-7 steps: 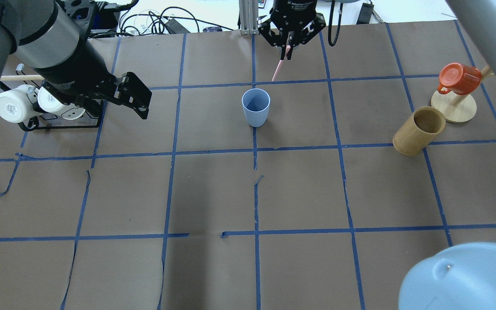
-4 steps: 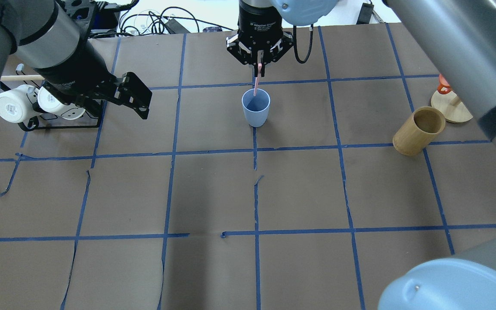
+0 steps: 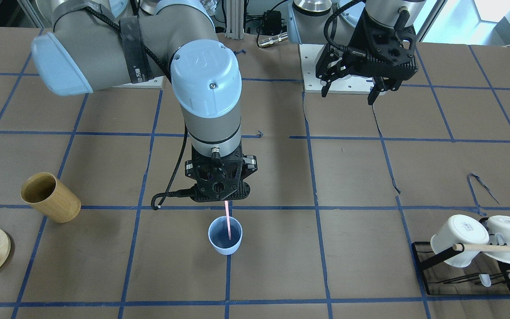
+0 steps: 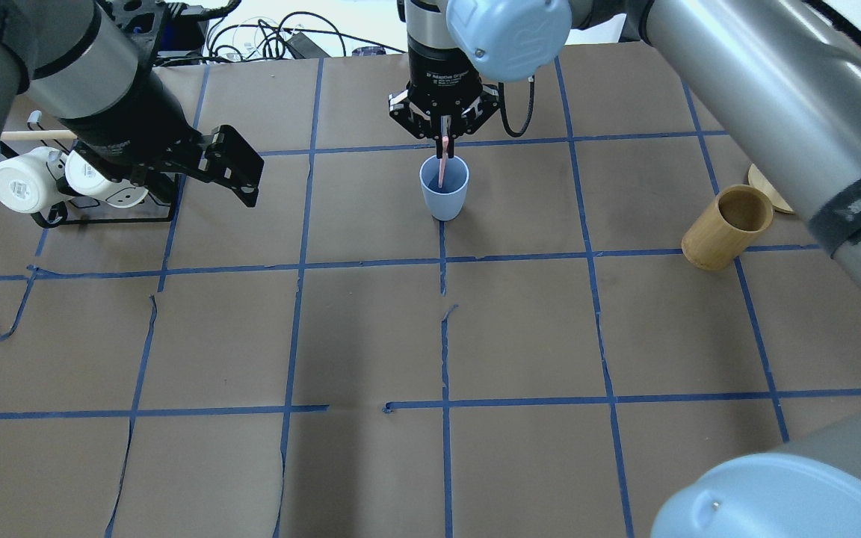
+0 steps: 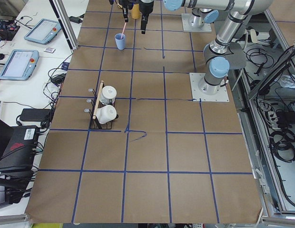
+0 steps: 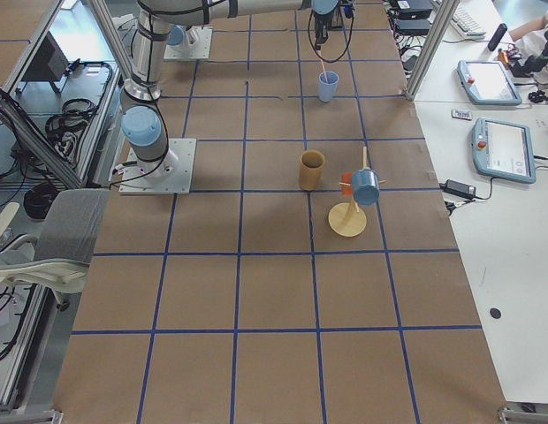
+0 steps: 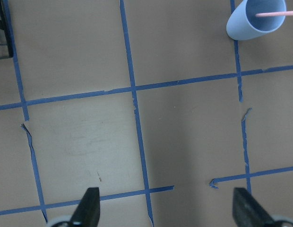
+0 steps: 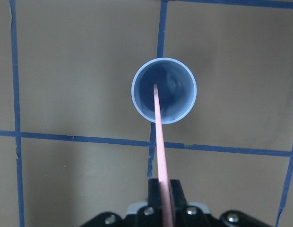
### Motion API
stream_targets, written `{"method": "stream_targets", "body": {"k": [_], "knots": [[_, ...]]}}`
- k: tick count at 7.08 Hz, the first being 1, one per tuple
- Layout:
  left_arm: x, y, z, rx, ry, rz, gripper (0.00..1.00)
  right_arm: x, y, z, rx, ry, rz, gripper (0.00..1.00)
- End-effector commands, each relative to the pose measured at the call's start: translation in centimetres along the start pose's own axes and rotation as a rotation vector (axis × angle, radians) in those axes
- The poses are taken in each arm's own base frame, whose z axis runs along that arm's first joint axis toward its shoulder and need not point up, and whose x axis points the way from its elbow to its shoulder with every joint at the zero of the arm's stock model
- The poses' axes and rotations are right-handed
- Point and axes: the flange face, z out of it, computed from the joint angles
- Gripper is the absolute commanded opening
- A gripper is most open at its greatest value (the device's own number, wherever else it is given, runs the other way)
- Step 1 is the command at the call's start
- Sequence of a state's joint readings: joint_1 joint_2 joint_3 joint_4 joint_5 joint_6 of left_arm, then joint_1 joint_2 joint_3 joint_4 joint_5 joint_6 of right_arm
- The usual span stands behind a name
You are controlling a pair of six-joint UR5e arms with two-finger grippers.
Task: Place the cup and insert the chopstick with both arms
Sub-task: 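Lower the chopstick into the blue cup with the right gripper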
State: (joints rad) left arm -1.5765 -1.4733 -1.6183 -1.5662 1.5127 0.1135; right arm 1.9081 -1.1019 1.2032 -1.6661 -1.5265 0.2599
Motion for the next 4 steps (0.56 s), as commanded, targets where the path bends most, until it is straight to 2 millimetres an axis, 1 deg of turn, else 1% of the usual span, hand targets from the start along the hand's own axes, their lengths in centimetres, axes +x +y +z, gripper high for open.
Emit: {"method": "stream_targets", "body": {"k": [1,2,3,4], "knots": [[0.0,0.0,0.0,-0.001,0.0,0.0,1.0,0.0,0.0,0.5,0.027,-0.006,0.001,0.43],[0.0,0.0,0.0,-0.001,0.0,0.0,1.0,0.9,-0.7,-0.8,0.05,-0.015,0.008,0.48],[0.0,0.0,0.0,-0.001,0.0,0.0,1.0,3.1,-2.5,-3.8,0.113,-0.028,0.031,0.6],[0.0,0.0,0.0,-0.001,-0.001,0.0,1.0,6.8,-4.0,-6.5,0.143,-0.026,0.02,0.68]]}}
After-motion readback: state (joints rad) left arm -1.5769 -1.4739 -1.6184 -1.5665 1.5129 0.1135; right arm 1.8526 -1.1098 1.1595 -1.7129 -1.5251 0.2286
